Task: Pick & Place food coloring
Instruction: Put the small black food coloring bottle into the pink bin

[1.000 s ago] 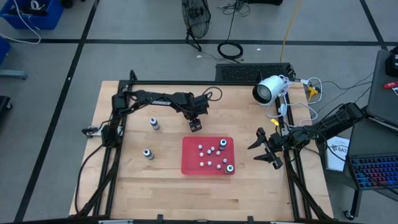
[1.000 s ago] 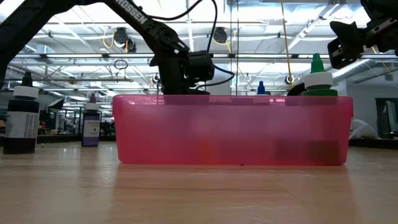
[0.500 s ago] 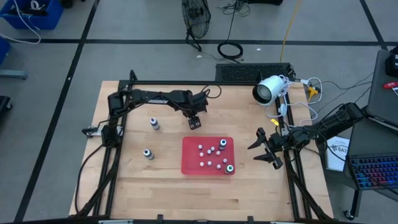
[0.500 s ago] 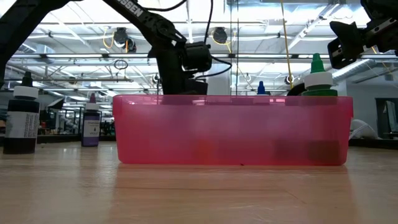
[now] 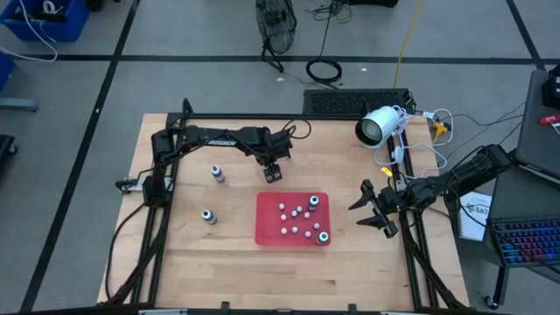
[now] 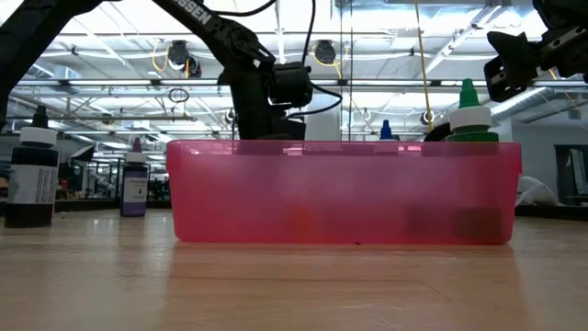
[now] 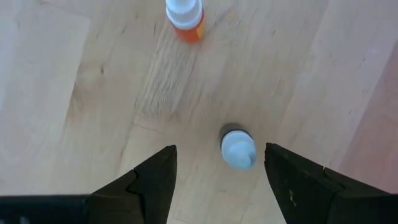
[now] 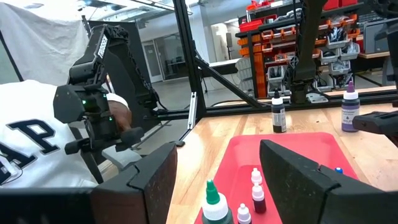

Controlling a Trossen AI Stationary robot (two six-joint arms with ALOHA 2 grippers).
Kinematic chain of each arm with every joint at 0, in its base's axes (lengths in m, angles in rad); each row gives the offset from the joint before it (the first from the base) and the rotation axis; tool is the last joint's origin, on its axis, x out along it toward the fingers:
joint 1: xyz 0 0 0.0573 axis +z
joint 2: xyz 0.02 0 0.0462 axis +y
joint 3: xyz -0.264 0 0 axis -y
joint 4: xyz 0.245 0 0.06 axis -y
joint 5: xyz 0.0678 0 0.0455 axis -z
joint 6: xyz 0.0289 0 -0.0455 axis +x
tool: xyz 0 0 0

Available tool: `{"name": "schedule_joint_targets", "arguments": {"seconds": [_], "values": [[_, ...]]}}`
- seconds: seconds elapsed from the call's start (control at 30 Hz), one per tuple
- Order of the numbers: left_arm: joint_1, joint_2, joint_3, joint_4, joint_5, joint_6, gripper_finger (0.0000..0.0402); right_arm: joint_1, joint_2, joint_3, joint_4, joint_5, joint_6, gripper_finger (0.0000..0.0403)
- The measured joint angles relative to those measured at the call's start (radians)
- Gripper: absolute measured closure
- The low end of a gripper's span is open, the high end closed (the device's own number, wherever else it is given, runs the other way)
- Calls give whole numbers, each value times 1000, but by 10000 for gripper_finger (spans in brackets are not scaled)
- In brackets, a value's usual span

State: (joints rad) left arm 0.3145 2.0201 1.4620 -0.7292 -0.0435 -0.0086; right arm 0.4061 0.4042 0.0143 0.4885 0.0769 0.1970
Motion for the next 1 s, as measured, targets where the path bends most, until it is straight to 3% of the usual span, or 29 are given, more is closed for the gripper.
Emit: {"name": "schedule_joint_targets", "arguments": {"seconds": [0.1,0.4,0.57,0.7,1.0], "values": [[0,0,0,1,0,0,168,0,0,0,0,0,0,185],[0,0,0,2,50,-13,267,0,0,0,0,0,0,186],[0,0,0,1,47,-24,293,0,0,0,0,0,0,188],[0,0,0,1,47,-27,283,0,0,0,0,0,0,185],[0,21,0,21,44,-27,199,0,0,0,0,0,0,187]]}}
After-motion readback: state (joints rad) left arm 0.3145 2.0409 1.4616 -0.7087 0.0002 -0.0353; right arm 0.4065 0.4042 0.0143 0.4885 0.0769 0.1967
